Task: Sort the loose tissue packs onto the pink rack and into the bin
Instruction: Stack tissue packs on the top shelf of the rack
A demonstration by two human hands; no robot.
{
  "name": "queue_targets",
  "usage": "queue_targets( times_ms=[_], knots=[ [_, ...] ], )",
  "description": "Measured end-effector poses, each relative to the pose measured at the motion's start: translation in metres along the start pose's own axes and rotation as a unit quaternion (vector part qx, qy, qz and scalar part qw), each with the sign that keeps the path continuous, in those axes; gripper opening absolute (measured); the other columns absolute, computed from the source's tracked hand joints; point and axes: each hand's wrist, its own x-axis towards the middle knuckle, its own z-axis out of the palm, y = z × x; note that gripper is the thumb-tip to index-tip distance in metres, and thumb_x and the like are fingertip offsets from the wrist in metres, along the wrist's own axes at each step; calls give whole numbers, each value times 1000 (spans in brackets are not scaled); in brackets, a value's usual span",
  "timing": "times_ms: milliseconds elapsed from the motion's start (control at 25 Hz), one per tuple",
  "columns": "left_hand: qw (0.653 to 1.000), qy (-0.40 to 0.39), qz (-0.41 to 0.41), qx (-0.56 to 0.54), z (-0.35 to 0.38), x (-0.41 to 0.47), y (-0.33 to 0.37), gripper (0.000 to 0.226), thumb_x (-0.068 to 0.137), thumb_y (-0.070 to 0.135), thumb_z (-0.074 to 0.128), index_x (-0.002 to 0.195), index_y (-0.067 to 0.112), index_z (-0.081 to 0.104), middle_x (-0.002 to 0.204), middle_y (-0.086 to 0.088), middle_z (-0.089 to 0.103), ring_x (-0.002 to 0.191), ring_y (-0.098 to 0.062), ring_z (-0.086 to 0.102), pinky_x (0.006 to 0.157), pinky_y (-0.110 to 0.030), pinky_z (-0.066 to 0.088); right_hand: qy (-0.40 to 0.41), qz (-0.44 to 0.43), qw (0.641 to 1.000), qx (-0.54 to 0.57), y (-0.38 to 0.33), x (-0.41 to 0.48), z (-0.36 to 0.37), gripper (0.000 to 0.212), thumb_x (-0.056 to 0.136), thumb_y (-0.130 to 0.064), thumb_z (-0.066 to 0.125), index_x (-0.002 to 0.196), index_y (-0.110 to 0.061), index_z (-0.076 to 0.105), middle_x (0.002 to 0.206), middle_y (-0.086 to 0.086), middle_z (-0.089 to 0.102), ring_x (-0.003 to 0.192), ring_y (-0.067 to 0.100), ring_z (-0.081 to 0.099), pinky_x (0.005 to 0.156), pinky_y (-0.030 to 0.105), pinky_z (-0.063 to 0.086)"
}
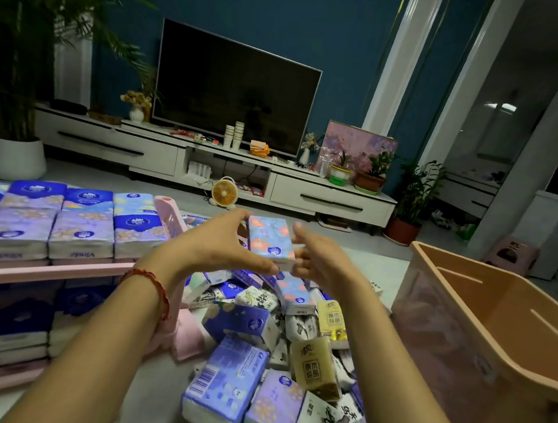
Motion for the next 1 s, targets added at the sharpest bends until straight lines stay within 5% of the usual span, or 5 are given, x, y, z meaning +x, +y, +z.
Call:
queue_targets(
  times_ms=[200,400,560,720,1000],
  knots=[
    [996,88,15,-18,-25,-5,1,64,67,21,81,116,22,41,97,9,52,80,3,49,62,-10,38,16,102,839,-535,50,17,-1,51,85,-37,56,126,-8,43,118,13,57,103,25,53,83,36,45],
    [990,139,-5,8,-61,-20,-4,54,66,16,81,108,19,47,87,9,56,75,-1,52,58,-11,37,71,41,863,-498,33,6,14,23,84,-36,57,77,-20,43,79,4,47,78,23,45,51,26,30],
    [981,189,-48,21,-111,-47,-21,38,60,20,86,84,21,57,89,-3,68,78,-14,61,69,-22,46,176,-74,924,-333,-33,-7,35,32,78,-30,63,103,-12,52,93,8,55,79,22,54,57,27,37],
    [959,272,-75,24,-167,-81,-47,57,35,33,83,86,19,61,82,6,71,75,-11,64,61,-12,49,90,-226,958,-149,-95,-13,104,33,79,-26,67,107,-20,53,100,4,59,79,15,59,62,25,48],
    [942,325,-83,-1,-210,-113,-102,33,67,9,81,80,26,56,58,33,63,59,20,57,59,-2,44,-40,-277,930,-240,-101,-4,244,31,75,-33,65,99,-25,47,98,0,58,90,16,55,71,25,41]
  ],
)
